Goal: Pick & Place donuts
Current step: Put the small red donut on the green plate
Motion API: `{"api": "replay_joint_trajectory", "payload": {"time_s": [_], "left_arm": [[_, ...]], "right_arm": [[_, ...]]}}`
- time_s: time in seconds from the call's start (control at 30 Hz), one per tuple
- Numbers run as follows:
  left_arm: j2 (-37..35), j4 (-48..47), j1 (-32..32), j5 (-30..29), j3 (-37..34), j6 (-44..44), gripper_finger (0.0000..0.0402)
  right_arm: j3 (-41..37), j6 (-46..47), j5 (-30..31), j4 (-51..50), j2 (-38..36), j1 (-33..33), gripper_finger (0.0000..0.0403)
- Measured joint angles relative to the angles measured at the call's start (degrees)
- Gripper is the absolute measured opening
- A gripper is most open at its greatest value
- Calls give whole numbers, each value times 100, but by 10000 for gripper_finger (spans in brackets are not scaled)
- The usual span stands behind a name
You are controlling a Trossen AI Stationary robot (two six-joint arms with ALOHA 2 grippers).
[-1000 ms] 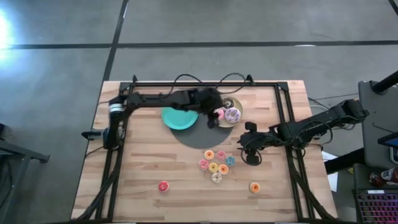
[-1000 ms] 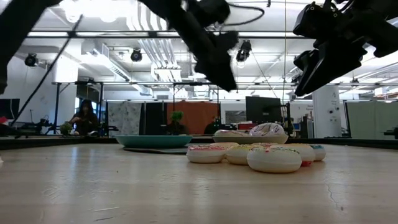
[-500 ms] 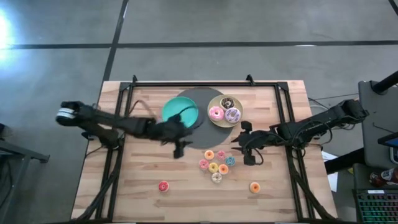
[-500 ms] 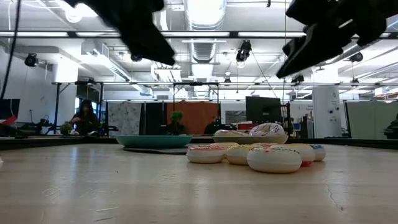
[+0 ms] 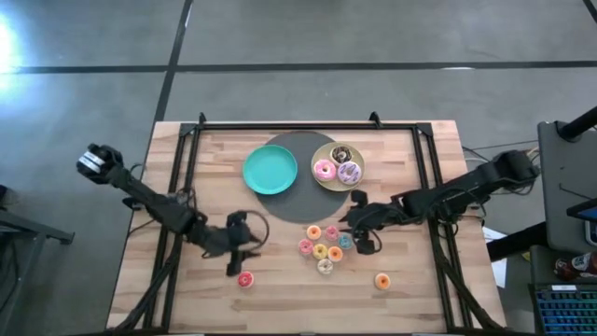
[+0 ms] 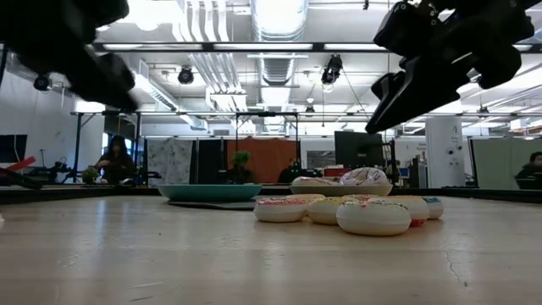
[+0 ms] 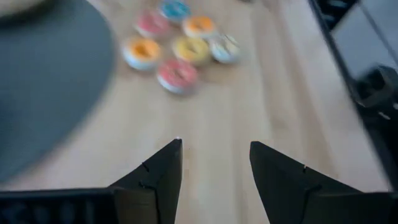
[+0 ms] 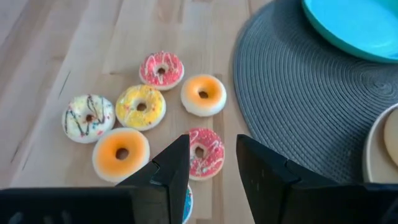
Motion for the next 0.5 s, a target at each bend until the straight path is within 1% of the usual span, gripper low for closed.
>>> {"api": "replay_joint_trajectory", "payload": {"time_s": [0.13, 0.23, 0.3, 0.5], "left_arm": [[233, -36, -524, 49, -2, -646, 163], [452, -25, -804, 55, 62, -1030, 163], [637, -35, -912, 111, 111, -1273, 163], [1251, -39, -964, 556, 236, -1735, 163]], "right_arm": [[0, -3, 27, 141, 118, -2, 123], [0, -5, 45, 155, 103, -4, 123], [0, -13, 49, 178, 56, -4, 123], [2, -75, 62, 228, -81, -4, 123]]}}
